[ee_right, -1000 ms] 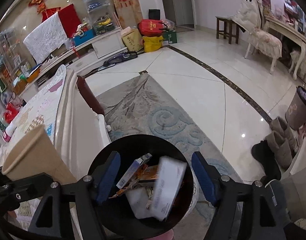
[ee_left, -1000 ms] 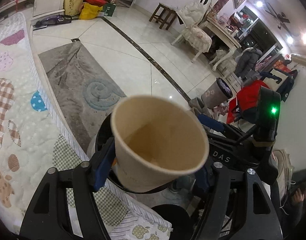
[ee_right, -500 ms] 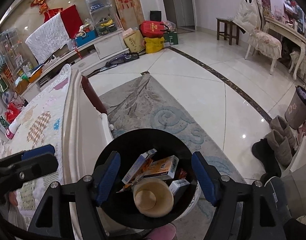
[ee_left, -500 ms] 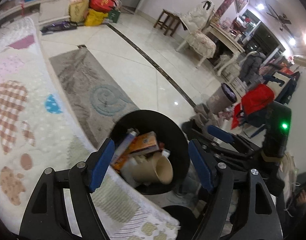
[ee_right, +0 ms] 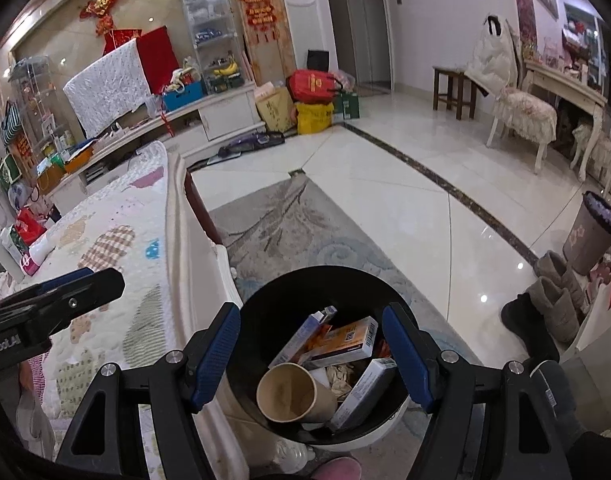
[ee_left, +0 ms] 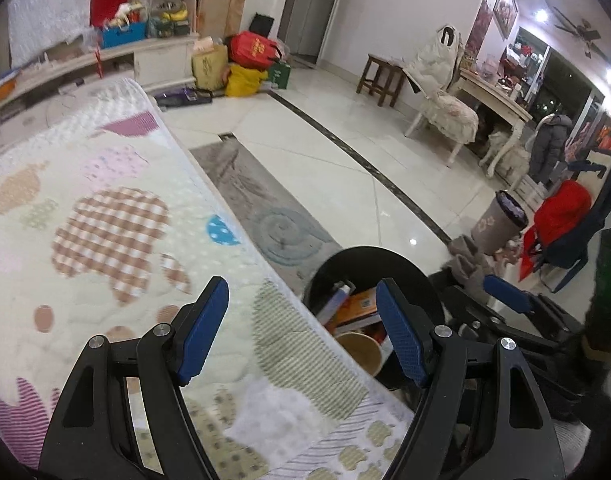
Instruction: Collect trash
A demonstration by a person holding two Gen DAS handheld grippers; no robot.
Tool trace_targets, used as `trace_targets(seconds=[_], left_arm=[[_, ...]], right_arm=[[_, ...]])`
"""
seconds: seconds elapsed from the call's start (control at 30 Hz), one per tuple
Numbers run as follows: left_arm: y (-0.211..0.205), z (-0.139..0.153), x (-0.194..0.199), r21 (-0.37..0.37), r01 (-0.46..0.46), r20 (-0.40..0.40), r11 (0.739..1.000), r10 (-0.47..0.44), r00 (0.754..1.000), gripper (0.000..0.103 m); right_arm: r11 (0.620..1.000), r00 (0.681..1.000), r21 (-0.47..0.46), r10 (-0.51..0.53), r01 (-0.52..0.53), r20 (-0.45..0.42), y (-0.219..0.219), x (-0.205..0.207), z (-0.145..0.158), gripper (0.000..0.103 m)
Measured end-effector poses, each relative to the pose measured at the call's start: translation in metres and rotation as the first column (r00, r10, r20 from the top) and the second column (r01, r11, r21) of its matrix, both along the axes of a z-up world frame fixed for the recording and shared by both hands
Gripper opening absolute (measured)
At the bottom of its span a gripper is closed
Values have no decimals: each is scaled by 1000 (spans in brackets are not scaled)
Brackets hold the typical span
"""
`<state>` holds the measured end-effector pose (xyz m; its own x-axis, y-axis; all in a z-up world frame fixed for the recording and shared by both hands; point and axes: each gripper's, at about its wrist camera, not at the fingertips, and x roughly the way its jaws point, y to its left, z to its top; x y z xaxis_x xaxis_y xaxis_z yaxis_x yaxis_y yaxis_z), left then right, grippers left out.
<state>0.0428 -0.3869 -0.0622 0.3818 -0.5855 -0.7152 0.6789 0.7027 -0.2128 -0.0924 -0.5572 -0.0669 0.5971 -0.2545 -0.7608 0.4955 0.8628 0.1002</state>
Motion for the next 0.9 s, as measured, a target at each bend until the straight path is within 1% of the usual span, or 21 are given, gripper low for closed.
trace_targets(seconds=[0.13, 0.3, 0.57, 0.73, 0.9], left_arm=[[5, 4, -8, -5, 0, 22, 1000, 0, 1000, 75], [16, 12, -18, -6, -8, 64, 1000, 8, 998, 75], [37, 29, -34, -44, -24, 143, 999, 30, 989, 75], [46, 34, -37, -58, -32, 158, 998, 41, 987, 76], [54, 38, -40, -84, -46, 173, 995, 59, 983, 75]], right_arm=[[1000, 1000, -25, -9, 9, 17, 15, -6, 8, 71], [999, 999, -19, -35, 36, 34, 26, -16, 13, 71], [997, 997, -63, -50, 54, 55, 43, -26, 30, 71], [994, 996, -94, -46, 52, 71, 54, -30, 39, 71], [994, 996, -99, -40, 48, 76, 59, -30, 45, 71]])
